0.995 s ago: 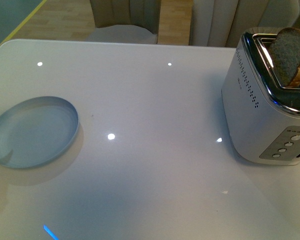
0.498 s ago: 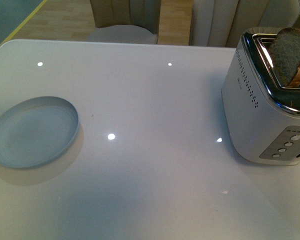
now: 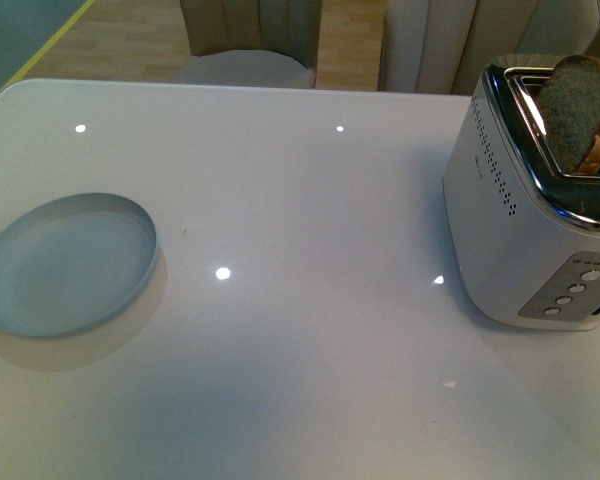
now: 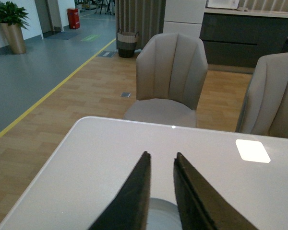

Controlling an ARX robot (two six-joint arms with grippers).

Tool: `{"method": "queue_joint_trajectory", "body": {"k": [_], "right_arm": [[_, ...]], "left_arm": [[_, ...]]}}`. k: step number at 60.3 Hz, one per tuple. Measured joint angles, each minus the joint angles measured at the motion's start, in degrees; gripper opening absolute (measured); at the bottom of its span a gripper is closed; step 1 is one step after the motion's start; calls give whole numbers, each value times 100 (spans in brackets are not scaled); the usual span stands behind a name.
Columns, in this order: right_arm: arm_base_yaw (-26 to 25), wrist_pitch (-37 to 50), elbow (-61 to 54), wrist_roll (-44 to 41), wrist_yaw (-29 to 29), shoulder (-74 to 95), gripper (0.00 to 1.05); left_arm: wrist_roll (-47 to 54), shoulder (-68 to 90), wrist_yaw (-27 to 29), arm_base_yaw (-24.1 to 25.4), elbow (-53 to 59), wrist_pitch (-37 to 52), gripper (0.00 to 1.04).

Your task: Left arm holds plate, right arm toasts bread

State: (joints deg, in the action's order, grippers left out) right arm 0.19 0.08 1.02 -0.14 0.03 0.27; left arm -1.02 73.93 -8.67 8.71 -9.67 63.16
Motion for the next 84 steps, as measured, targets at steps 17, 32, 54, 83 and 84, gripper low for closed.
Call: {"method": "queue_joint_trajectory", "body": {"k": [17,32,54,83,84], "right_arm": [[0,0,0,0,0,0,96],[0,0,0,0,0,0,96],[0,0,0,0,-2,0,96],[0,0,0,0,0,0,96],[0,0,0,0,0,0,96]], "left_arm": [[24,-1779,560,-472,636,-1123,3],[37,-3134,868,-855,855,-2232,3],[37,-4756,868,-857,892,-3705,3],[39,-5982,868,-857,894,-4905,3],[39,-6019,868,-857,894,-4937,3]]}}
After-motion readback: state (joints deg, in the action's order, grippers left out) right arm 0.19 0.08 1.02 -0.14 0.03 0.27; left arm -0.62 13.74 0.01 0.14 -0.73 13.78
